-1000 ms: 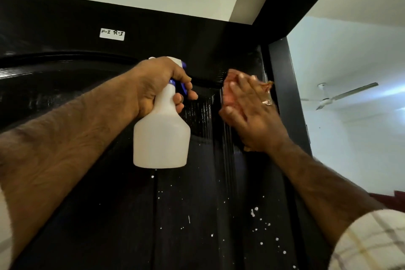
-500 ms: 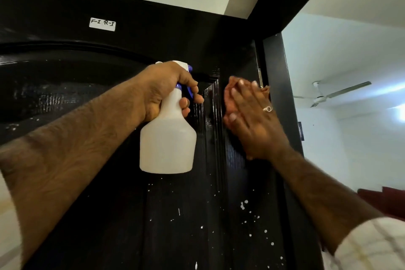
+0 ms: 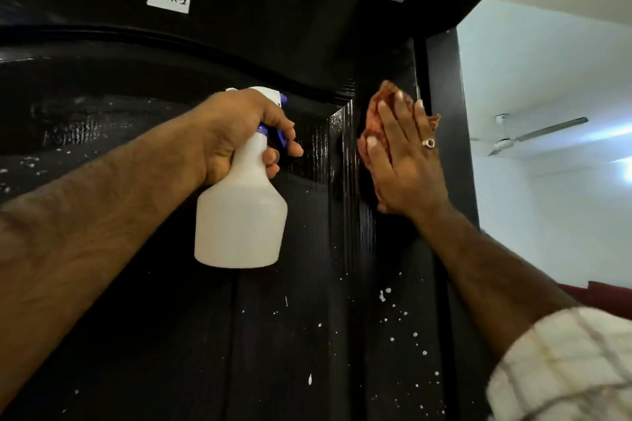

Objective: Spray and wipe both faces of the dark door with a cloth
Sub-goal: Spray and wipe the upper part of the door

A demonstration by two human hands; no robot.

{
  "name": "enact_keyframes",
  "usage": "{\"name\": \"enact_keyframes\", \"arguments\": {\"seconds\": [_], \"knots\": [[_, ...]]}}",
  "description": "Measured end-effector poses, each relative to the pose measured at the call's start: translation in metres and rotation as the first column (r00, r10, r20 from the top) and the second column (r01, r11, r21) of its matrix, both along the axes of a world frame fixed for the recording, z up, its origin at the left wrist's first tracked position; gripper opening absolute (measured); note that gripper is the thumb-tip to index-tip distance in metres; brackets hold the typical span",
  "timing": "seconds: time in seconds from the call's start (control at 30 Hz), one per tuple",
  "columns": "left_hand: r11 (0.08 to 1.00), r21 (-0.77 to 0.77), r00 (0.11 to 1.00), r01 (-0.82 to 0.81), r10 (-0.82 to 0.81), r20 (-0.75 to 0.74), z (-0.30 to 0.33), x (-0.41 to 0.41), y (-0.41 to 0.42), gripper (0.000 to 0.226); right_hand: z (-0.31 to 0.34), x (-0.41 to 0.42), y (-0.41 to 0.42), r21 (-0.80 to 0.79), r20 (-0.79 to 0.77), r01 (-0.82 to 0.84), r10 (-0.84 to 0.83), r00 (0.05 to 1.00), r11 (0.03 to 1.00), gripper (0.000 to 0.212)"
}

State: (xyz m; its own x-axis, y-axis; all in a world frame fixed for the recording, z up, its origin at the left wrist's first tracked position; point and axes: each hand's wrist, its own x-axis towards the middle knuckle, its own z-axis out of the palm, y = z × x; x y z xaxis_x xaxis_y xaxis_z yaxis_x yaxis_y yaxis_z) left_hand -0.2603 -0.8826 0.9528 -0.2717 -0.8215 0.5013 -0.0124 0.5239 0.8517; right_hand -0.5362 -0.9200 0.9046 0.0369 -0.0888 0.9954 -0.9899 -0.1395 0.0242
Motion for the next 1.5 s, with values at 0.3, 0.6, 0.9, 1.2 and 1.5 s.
{"name": "enact_keyframes", "arguments": {"seconds": [0.3,0.6,0.9,1.2,1.5], "knots": [[0.999,-0.008,0.999,-0.050,0.050,-0.005,-0.001,0.018,0.002,0.017,-0.077,0.035,0.004,0.097,-0.196,0.012,0.008,0.981,0.995,0.061],[0.998,-0.010,0.998,-0.066,0.066,-0.021,-0.001,0.036,0.009,0.015,0.009,0.058,-0.003,0.089,-0.003,0.046,-0.046,0.999,0.995,0.066],[0.997,0.008,0.997,-0.079,0.079,-0.009,-0.009,0.053,0.012,0.015,-0.081,0.024,0.009,0.153,-0.219,0.078,-0.043,0.975,0.985,0.065],[0.996,-0.002,0.996,-0.090,0.090,-0.021,-0.007,0.045,0.012,0.015,-0.046,0.077,-0.001,0.064,-0.067,-0.005,0.009,0.998,0.998,0.063],[0.988,0.072,0.990,-0.136,0.139,-0.034,-0.017,0.060,0.009,0.019,-0.016,0.091,-0.005,0.058,-0.092,0.044,-0.039,0.995,0.997,0.067]]}}
